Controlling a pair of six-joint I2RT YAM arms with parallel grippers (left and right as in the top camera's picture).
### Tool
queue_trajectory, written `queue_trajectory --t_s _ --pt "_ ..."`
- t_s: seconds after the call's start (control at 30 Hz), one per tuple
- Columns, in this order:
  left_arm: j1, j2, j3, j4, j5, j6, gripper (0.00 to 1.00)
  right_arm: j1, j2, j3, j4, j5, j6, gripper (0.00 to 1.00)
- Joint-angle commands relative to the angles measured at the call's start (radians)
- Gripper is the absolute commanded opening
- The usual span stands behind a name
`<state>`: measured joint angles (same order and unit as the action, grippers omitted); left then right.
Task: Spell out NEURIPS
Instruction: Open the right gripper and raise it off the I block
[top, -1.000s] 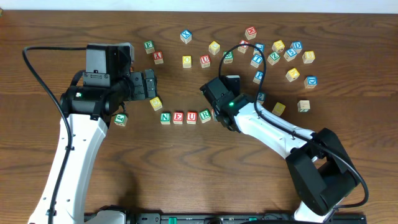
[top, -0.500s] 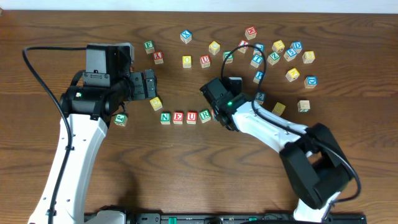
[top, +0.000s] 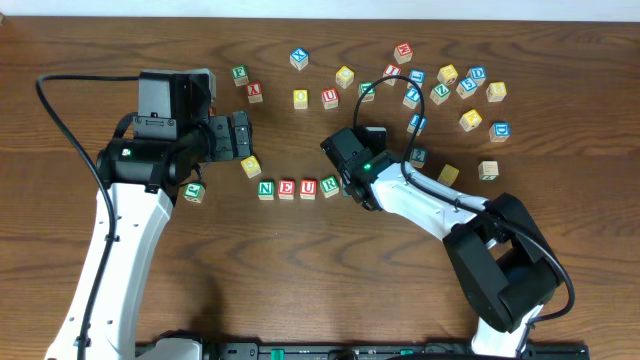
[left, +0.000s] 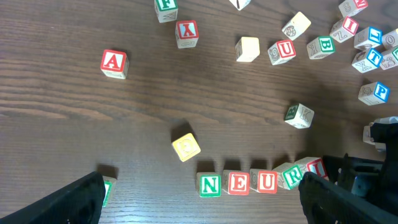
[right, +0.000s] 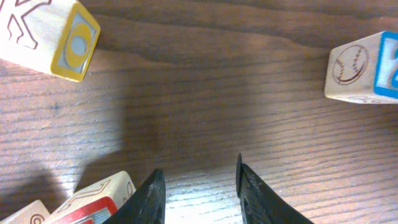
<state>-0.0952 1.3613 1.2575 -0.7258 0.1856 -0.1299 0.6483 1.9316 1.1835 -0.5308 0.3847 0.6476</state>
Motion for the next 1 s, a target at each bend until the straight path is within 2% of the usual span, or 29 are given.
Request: queue_trajectory --t_s 0.0,0.97 --pt "0.002 -0.009 0.023 0.0 0.006 0.006 0.98 -0.006 0.001 0.013 0.0 -0.022 0.021 0.32" --pt "0.002 -0.009 0.023 0.0 0.006 0.006 0.98 0.002 0.001 0.013 0.041 -0.079 -0.035 0.31"
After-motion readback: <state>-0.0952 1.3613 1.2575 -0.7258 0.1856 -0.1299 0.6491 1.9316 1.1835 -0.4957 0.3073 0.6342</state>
